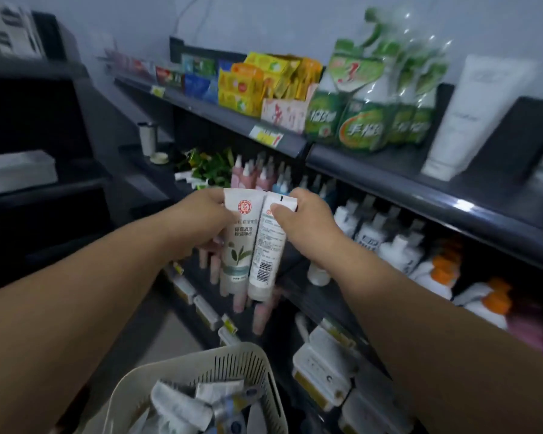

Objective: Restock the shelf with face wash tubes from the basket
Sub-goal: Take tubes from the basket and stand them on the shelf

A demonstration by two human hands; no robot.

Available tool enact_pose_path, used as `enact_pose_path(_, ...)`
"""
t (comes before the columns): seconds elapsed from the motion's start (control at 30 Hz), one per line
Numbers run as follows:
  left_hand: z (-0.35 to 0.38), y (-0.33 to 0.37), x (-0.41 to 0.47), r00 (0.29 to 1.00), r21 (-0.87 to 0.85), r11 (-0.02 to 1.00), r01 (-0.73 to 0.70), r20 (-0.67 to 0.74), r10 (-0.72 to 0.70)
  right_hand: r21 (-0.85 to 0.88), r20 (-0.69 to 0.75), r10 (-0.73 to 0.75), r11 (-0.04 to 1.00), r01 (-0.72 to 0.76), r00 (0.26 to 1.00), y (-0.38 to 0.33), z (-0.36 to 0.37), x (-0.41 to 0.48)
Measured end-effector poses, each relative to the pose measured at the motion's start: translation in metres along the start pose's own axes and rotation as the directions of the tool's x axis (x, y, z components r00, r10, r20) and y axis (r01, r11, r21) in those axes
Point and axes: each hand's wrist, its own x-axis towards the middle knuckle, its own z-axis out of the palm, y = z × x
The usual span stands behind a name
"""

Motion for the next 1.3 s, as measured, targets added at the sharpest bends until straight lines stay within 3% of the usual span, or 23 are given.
enact_pose_path(0.3,0.036,0.125,-0.015,0.974,-0.074,0.981,-0.181,0.124,0.190,-0.143,-0.244,-0.076,0.989,0.042,0.967,-0.041,-0.122,0.000)
enact_pose_path(0.47,0.066,0.179,-0.023,0.929,-0.126,0.947,-0.296,0.192,0.316,-0.120,-0.339,-0.086,0.992,0.048,0.937,-0.050,-0.187,-0.010)
enact_pose_path(0.57,0.088,0.205,-0.025,0.901,-0.154,0.929,-0.337,0.235,0.366,0.003,-0.352,0.006,1.000,-0.005,0.936,-0.046,-0.220,-0.015)
enact_pose_path(0.87,0.173,0.268,-0.029,0.825,-0.261,0.889,-0.377,0.342,0.450,0.219,-0.328,0.168,0.971,-0.098,0.930,-0.014,-0.318,-0.036)
enact_pose_path(1.17,0.253,0.297,-0.005,0.844,-0.270,0.910,-0.316,0.358,0.399,0.197,-0.481,0.242,0.967,-0.165,0.843,0.048,-0.390,-0.044)
enact_pose_path(1.3,0.277,0.302,0.016,0.863,-0.255,0.921,-0.294,0.342,0.371,0.075,-0.546,0.234,0.970,-0.231,0.804,0.074,-0.404,-0.032)
